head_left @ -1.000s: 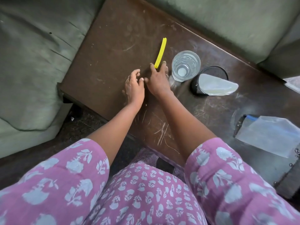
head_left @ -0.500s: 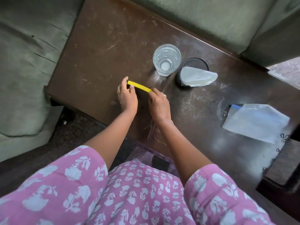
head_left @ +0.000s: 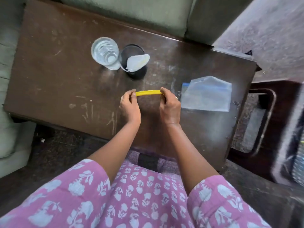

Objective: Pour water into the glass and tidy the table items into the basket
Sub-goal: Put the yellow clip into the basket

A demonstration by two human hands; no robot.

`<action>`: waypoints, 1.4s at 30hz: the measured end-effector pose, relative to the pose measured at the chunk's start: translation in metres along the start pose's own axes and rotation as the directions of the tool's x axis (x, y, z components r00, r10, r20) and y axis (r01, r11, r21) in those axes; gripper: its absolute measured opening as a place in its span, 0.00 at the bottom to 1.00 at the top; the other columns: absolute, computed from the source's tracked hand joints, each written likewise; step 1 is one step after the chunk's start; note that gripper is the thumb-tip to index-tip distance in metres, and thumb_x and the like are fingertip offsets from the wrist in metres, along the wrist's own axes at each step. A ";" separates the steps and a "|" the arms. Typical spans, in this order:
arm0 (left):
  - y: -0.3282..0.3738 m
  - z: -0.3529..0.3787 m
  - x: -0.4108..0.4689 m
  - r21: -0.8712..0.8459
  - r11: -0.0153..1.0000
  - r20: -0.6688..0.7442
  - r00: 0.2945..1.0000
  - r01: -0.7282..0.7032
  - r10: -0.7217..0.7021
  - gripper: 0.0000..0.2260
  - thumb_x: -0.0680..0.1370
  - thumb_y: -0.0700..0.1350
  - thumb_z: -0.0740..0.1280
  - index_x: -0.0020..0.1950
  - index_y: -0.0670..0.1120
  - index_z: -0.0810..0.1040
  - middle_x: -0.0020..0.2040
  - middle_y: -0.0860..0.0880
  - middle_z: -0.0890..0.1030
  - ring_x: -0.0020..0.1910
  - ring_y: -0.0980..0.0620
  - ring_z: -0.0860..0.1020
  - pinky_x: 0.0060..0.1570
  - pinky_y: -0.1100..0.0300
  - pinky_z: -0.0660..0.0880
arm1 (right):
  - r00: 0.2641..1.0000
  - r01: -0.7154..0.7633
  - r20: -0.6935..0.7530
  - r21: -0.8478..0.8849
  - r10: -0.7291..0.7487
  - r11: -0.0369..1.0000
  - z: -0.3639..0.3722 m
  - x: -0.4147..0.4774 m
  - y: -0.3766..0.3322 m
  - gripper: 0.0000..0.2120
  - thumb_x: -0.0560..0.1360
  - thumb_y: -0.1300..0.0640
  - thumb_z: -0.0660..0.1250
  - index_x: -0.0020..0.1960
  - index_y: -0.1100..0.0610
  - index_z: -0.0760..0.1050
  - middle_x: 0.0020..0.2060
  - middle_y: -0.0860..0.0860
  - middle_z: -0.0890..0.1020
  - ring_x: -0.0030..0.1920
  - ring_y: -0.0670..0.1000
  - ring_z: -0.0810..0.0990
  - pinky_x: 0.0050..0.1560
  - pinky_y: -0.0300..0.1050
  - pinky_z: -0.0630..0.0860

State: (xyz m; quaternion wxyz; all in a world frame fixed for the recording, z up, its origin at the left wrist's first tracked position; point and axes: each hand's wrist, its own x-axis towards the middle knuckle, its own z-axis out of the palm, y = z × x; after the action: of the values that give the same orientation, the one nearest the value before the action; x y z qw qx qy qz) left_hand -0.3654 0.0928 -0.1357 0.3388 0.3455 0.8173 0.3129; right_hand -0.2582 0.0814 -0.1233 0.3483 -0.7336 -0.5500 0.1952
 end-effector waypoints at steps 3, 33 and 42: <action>0.020 0.026 -0.029 -0.011 0.998 0.006 0.998 -0.069 0.069 0.08 0.76 0.40 0.64 0.53 0.44 0.80 0.53 0.45 0.81 0.52 0.48 0.78 0.51 0.65 0.68 | 0.995 -0.049 -0.092 0.012 0.050 0.999 -0.034 0.004 0.018 0.09 0.69 0.73 0.68 0.48 0.69 0.81 0.41 0.63 0.85 0.39 0.61 0.85 0.47 0.46 0.71; 0.231 0.298 -0.293 -0.038 0.310 0.785 0.164 -0.950 0.597 0.19 0.79 0.44 0.57 0.70 0.56 0.65 0.59 0.56 0.78 0.67 0.50 0.64 0.62 0.44 0.56 | 0.353 -0.728 -0.630 0.280 0.692 0.626 -0.340 0.011 0.207 0.04 0.70 0.62 0.68 0.43 0.60 0.80 0.41 0.56 0.85 0.42 0.55 0.81 0.44 0.43 0.71; 0.240 0.312 -0.288 0.134 0.059 0.873 0.146 -0.989 0.466 0.25 0.70 0.31 0.54 0.65 0.49 0.69 0.50 0.46 0.80 0.72 0.42 0.55 0.65 0.34 0.46 | 0.439 -0.833 -0.428 0.137 0.790 0.536 -0.340 0.038 0.214 0.07 0.72 0.61 0.65 0.47 0.57 0.81 0.46 0.59 0.83 0.51 0.60 0.79 0.39 0.43 0.68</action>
State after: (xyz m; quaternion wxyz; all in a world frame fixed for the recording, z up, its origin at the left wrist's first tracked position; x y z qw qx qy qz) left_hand 0.1124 0.0918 -0.0384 0.1798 0.9204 0.3444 -0.0432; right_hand 0.1250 -0.0159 -0.0435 0.2910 -0.9453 -0.0447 0.1407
